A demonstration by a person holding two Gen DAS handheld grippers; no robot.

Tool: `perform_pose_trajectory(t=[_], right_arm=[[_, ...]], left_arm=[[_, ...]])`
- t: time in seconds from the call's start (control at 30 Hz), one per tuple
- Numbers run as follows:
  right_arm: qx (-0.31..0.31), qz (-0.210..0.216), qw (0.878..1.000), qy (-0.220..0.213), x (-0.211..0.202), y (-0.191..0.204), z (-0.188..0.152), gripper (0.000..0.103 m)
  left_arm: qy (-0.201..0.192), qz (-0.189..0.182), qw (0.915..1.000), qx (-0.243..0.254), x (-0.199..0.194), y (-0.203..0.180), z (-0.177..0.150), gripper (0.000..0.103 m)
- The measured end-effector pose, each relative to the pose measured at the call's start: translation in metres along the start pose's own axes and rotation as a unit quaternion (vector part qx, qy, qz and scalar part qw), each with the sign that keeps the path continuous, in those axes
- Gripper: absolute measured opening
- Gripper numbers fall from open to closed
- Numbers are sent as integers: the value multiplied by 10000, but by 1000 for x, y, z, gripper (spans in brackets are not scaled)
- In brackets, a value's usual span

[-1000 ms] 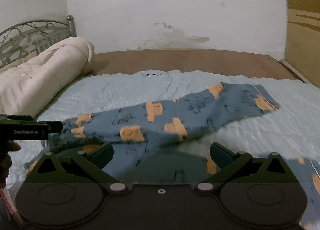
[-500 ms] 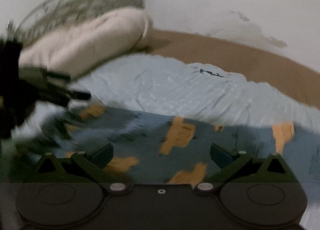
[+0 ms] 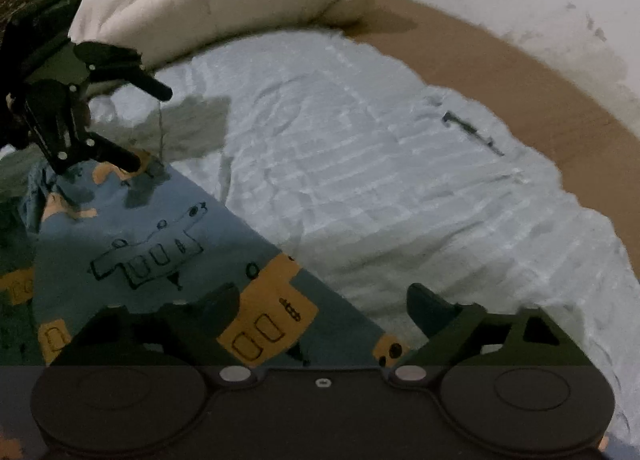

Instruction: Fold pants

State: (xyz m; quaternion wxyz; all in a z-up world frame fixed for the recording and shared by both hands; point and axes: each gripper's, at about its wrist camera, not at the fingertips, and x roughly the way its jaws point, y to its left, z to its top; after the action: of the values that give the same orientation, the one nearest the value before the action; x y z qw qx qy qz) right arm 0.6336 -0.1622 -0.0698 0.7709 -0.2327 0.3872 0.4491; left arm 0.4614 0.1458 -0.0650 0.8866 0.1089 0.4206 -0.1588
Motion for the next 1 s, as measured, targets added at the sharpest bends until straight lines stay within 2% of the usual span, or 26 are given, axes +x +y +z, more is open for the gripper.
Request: perform_pose_trajectory(t=[0.07,0.17,0.23,0.27,0.37,0.4,0.43,0.47,0.5,0.53,0.57,0.6,0.63,0.77,0.83,0.93,1.0], right_arm=[[1,65,9999,94,5,-1,2,87],[-178,105,9995,226,7,3,2,83],[-222,91,9993,281,8,4,3,80],[-220,78,9993,287,7,4,4,78],[-277,-14,9992,290,4,8,3,71],[-288,-21,9991,303,4,9,3,66],[-283,-31,9991,317,4,10,3,59],[-265,-52,9991,324,5,10,3,56],[-242,-50,9992,329,5,12,3,46],[-246,-44,9991,330,5,14,3,36],[-290,-66,9990,332,4,17,3,32],[-336,-114,9988,337,3,19,4,20],[-355,-185,9986,333,1,22,5,4],[-337,-441,9982,216,-7,28,10,1],[-407,-641,9971,67,-10,31,16,0],[-433,-932,9944,-228,-13,31,31,0],[-429,-1097,9925,-334,-8,29,41,0]], left_arm=[[175,-78,9998,-39,4,5,0,100],[468,-471,9972,-355,8,15,-4,87],[639,-683,9940,-572,11,20,-6,76],[732,-712,9928,-621,13,20,-6,71],[814,-674,9919,-704,13,20,-5,47],[831,-737,9910,-742,11,20,-2,32],[877,-745,9903,-782,11,19,-1,24],[936,-697,9898,-820,11,18,0,20],[976,-626,9895,-865,10,17,1,11],[969,-572,9897,-890,8,15,2,8],[951,-508,9902,-891,6,13,2,3],[936,-422,9906,-909,5,11,2,0],[903,-327,9907,-964,1,10,2,0],[570,-6,9948,-841,-16,1,5,0],[374,267,9960,-770,-26,1,8,0],[48,639,9945,-831,-39,6,13,0],[-20,813,9922,-940,-39,13,14,0]])
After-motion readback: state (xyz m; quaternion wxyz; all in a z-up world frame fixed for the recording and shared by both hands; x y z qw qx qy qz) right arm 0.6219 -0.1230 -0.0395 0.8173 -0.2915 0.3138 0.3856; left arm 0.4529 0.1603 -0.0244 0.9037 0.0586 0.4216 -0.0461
